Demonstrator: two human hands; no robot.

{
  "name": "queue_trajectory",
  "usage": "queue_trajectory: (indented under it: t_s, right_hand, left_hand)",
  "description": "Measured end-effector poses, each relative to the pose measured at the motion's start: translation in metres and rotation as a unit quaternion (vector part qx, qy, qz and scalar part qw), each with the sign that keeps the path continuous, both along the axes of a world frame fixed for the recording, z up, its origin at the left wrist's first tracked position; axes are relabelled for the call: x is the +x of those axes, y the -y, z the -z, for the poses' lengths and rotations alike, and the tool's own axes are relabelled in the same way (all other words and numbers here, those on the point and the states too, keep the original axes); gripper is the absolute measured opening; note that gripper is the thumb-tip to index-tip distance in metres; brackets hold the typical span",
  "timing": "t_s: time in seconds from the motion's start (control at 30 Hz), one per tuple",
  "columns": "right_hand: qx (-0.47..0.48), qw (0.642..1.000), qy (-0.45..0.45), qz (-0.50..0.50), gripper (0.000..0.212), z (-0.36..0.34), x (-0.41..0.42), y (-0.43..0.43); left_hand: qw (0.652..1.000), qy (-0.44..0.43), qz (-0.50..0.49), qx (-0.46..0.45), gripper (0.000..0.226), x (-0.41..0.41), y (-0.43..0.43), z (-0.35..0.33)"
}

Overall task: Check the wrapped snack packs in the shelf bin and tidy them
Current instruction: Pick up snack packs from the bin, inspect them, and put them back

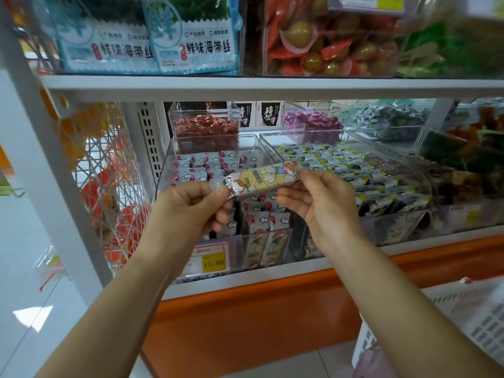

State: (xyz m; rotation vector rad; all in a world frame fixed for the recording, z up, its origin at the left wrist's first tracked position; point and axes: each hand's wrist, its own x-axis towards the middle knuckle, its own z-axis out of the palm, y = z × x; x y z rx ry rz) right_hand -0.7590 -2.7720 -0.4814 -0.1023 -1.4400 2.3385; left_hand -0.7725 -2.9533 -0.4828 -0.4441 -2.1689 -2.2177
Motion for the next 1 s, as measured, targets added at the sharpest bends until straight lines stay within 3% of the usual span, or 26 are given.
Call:
queue_trajectory:
  t_s: [0.23,0.43,0.5,0.6,0.8,0.93,1.0]
  right_hand:
    - [0.018,1.000,-0.015,-0.011,0.019,0.004,-0.002,-0.003]
    - [0.111,0.993,-0.028,-0.011,0.013,0.009,-0.005,-0.005]
    - [0.141,0.990,-0.028,-0.004,0.016,0.009,-0.005,-0.004]
    - [0.177,0.984,-0.022,-0.005,0.017,0.009,-0.005,-0.002]
    - [0.148,0.986,-0.039,-0.063,0.020,0.010,-0.003,0.002]
    - [0.248,0.967,-0.036,-0.035,0.015,0.015,-0.004,0.001]
    - [0.243,0.969,-0.032,-0.032,0.014,0.014,-0.004,0.002]
  left_hand:
    - [0.998,0.006,0.054,0.023,0.014,-0.002,0.004,-0.002]
    - [0.998,0.036,0.015,0.054,0.024,-0.005,0.010,0.002]
    - [0.997,0.036,0.021,0.058,0.010,-0.006,0.011,0.003]
    - [0.999,0.020,0.022,0.025,0.027,-0.007,0.012,0.005]
    - [0.999,0.001,-0.038,-0.009,0.021,-0.006,0.010,0.004]
    - [0.998,-0.009,-0.025,-0.048,0.027,-0.003,0.009,0.001]
    - [0.997,-0.014,-0.022,-0.075,0.030,-0.001,0.009,-0.001]
